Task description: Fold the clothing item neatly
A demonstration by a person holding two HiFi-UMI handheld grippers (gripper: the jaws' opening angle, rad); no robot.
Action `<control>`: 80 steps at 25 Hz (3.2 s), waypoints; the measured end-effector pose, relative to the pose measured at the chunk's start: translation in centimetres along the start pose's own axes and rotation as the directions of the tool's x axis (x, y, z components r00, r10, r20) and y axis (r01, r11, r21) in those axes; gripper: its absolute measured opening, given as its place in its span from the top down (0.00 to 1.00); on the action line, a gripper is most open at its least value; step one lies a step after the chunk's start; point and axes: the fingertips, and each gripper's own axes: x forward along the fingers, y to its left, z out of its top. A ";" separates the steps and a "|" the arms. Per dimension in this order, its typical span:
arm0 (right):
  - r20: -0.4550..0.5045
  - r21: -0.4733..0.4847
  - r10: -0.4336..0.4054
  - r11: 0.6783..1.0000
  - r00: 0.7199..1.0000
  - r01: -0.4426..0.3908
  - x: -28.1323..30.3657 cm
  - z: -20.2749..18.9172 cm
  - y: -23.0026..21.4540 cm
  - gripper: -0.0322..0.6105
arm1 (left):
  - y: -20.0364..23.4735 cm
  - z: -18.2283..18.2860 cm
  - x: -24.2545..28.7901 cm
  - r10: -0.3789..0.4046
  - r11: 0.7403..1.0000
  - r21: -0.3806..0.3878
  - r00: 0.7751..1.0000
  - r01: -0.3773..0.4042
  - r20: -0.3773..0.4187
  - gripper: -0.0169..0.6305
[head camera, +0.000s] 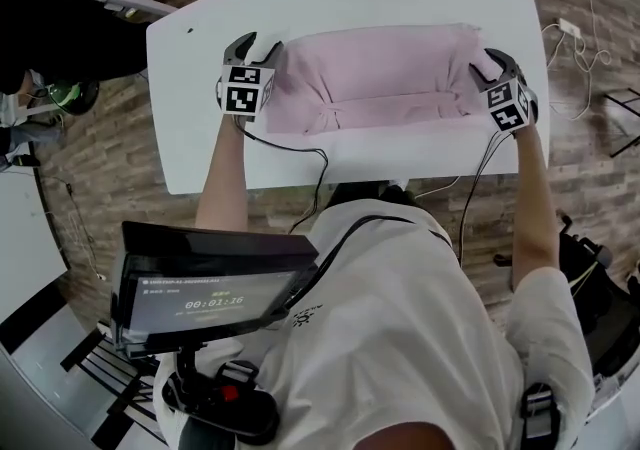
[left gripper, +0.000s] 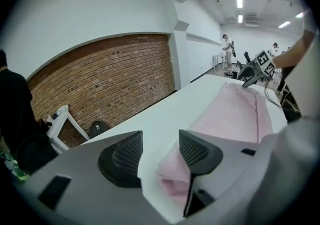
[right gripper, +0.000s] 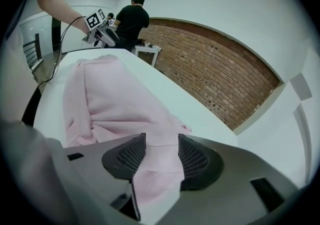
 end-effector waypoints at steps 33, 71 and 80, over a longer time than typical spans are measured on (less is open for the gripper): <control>0.472 0.298 -0.026 0.945 0.881 -0.132 -21.1 1.8 14.1 0.95 | -24.7 1.4 -19.5 0.004 0.982 -0.180 0.957 0.050 0.289 0.97; 0.519 0.360 -0.194 0.933 0.833 -0.007 -41.3 1.4 33.8 0.95 | -33.3 -8.6 -42.2 -0.126 0.970 -0.123 0.868 0.209 0.480 0.97; 0.499 0.449 -0.319 0.890 0.806 0.074 -50.3 -3.7 36.9 0.95 | -38.9 -11.7 -47.3 -0.203 0.957 -0.089 0.855 0.277 0.478 0.97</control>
